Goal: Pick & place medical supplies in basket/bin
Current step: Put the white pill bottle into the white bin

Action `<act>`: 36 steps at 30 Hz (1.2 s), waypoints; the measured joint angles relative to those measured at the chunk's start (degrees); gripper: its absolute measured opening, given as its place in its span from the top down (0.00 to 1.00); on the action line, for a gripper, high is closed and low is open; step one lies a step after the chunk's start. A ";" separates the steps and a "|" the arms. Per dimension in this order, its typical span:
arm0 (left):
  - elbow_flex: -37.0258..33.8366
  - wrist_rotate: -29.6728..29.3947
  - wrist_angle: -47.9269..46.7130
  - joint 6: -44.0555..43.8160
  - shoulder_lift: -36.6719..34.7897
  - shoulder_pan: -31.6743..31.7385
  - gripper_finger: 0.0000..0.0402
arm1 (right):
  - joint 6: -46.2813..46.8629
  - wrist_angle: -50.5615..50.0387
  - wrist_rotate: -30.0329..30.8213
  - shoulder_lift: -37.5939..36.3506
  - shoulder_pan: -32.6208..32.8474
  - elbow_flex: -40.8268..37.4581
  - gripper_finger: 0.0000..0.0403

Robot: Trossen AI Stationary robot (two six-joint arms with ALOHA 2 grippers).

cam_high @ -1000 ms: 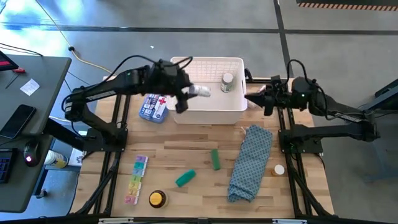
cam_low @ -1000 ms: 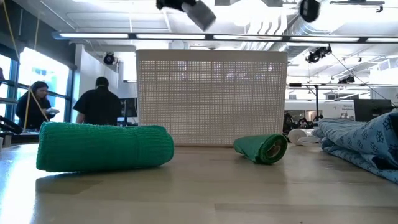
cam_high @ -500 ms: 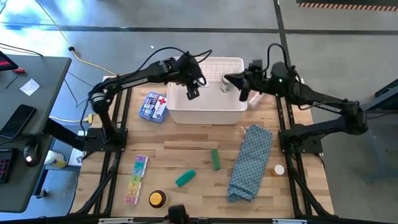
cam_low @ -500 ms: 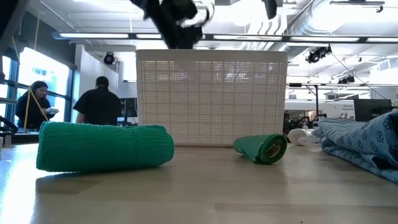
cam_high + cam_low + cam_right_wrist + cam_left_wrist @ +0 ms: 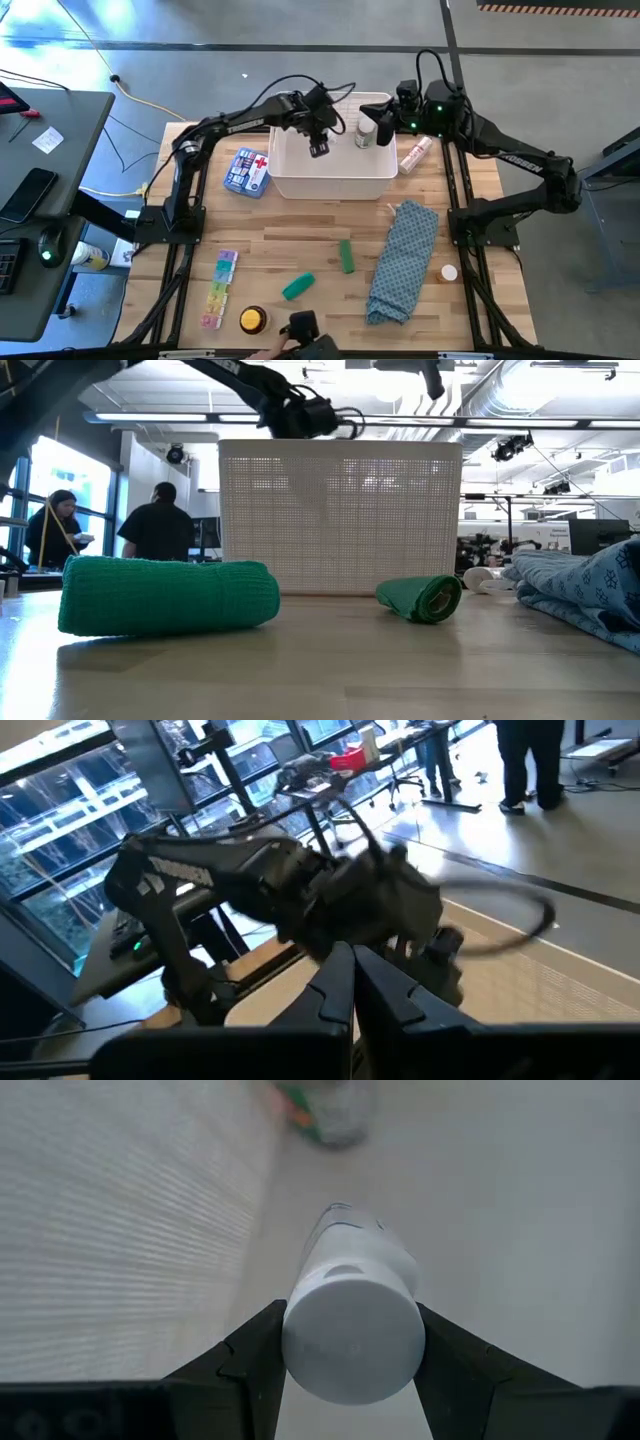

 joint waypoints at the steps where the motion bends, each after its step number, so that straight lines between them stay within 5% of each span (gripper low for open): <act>1: 0.20 0.06 -0.48 0.37 0.73 -0.24 0.46 | 0.06 -0.08 -0.02 0.00 -0.22 0.00 1.00; 14: 0.38 -0.62 0.75 2.62 6.24 0.35 0.46 | -0.74 -13.23 0.06 0.00 -0.21 -0.03 1.00; 27: 0.33 -4.01 1.31 4.11 6.25 0.30 0.46 | -0.72 -13.41 -0.65 0.00 -0.19 -0.09 1.00; 36: 0.33 -2.69 -2.27 4.08 6.25 0.28 0.29 | -0.72 -13.41 -1.37 0.00 -0.19 -0.09 1.00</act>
